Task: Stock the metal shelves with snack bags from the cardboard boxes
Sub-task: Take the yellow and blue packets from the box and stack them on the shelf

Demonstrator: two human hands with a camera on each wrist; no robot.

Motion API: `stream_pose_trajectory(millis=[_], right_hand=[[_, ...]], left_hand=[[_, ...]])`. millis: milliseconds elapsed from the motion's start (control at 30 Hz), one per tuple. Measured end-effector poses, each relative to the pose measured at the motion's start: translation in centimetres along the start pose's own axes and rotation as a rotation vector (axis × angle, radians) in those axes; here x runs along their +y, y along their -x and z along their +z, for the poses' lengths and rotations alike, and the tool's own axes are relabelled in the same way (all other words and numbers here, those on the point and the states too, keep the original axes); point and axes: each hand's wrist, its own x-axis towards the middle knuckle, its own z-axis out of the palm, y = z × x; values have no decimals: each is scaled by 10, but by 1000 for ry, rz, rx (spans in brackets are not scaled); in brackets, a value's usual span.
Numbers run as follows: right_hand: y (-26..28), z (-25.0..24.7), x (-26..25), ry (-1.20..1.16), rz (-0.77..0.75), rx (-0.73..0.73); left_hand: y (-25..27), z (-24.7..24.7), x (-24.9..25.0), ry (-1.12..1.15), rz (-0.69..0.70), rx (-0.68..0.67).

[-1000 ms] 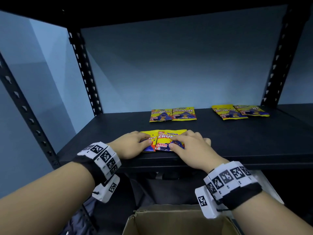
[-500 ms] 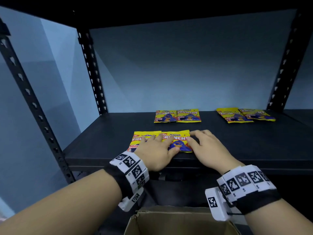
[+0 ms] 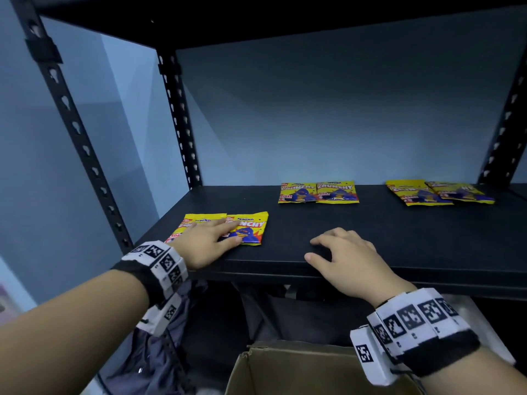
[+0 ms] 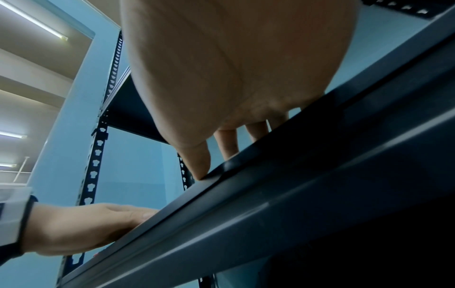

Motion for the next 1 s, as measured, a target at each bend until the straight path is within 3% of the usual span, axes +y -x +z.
stream_pose_trajectory(millis=[267, 400, 500, 733, 1000], right_hand=[[8, 1, -17, 113, 0, -59], [10, 0, -22, 168, -3, -109], [13, 0, -24, 188, -2, -131], [14, 7, -23, 184, -3, -120], [13, 3, -20, 159, -16, -79]], left_hand=[[9, -10, -16, -53, -64, 59], [24, -10, -2, -202, -109, -113], [26, -8, 6, -182, -146, -202], [-21, -24, 0, -213, -191, -251], [-100, -41, -4, -131, -209, -212]])
